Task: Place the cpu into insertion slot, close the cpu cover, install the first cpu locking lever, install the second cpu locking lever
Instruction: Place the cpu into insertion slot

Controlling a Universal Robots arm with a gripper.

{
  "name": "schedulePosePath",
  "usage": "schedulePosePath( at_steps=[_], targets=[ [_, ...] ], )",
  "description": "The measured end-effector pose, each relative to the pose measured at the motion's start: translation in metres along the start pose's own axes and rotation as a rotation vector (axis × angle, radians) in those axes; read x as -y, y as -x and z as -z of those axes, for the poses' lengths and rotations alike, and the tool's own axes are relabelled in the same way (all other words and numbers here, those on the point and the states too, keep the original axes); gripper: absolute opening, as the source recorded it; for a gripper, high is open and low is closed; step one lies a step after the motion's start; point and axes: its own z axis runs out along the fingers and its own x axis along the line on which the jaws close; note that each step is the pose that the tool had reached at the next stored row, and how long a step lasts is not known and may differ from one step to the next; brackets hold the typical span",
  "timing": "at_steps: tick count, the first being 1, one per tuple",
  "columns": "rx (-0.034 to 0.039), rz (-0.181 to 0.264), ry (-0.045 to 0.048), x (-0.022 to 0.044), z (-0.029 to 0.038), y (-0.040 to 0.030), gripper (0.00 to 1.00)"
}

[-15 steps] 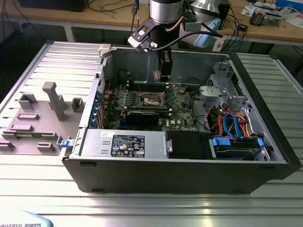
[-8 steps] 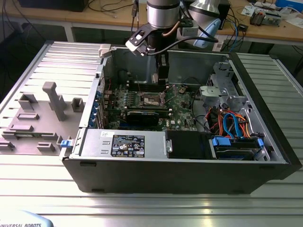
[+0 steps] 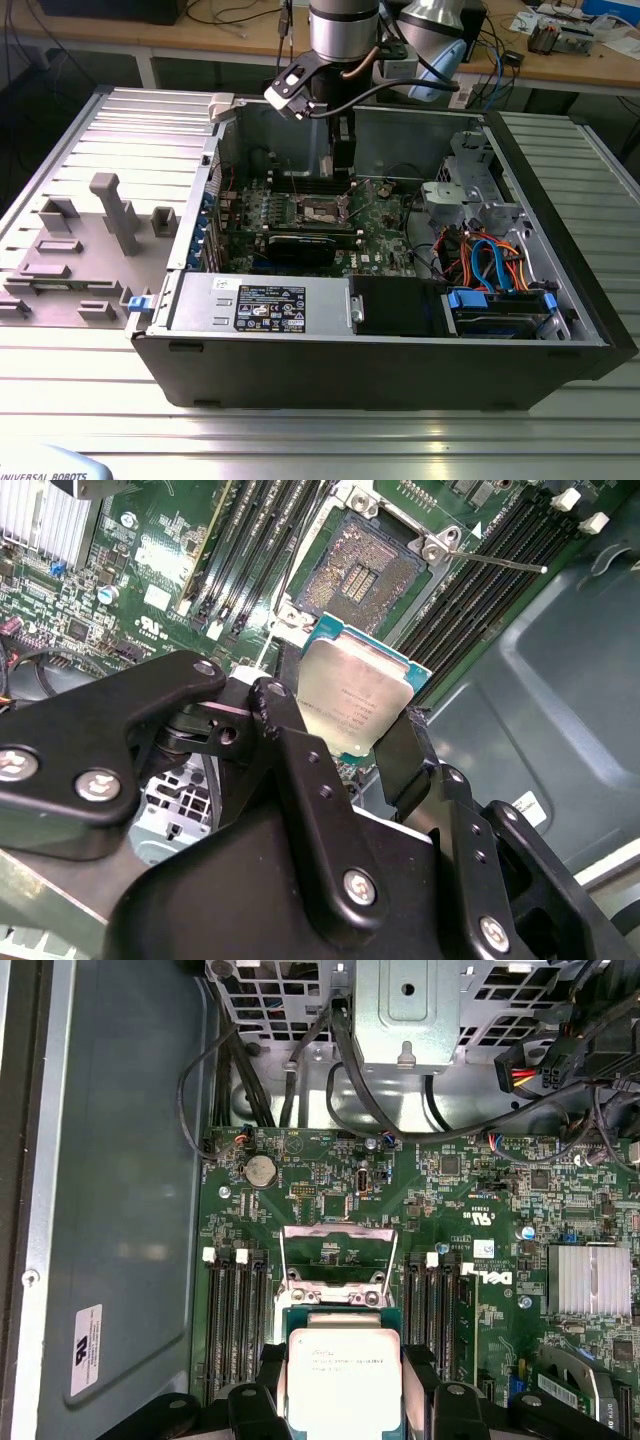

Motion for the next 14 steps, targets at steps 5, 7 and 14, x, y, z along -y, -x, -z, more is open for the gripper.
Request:
schedulePosePath(
  at_steps=[5, 7, 14],
  targets=[
    [-0.0003, 0.0, 0.0002, 0.0001, -0.0011, 0.0, 0.54],
    [-0.0002, 0.0, 0.0001, 0.0002, -0.0019, 0.0, 0.54],
    [0.0001, 0.0, 0.0, 0.0006, -0.006, 0.0001, 0.54]
  ],
)
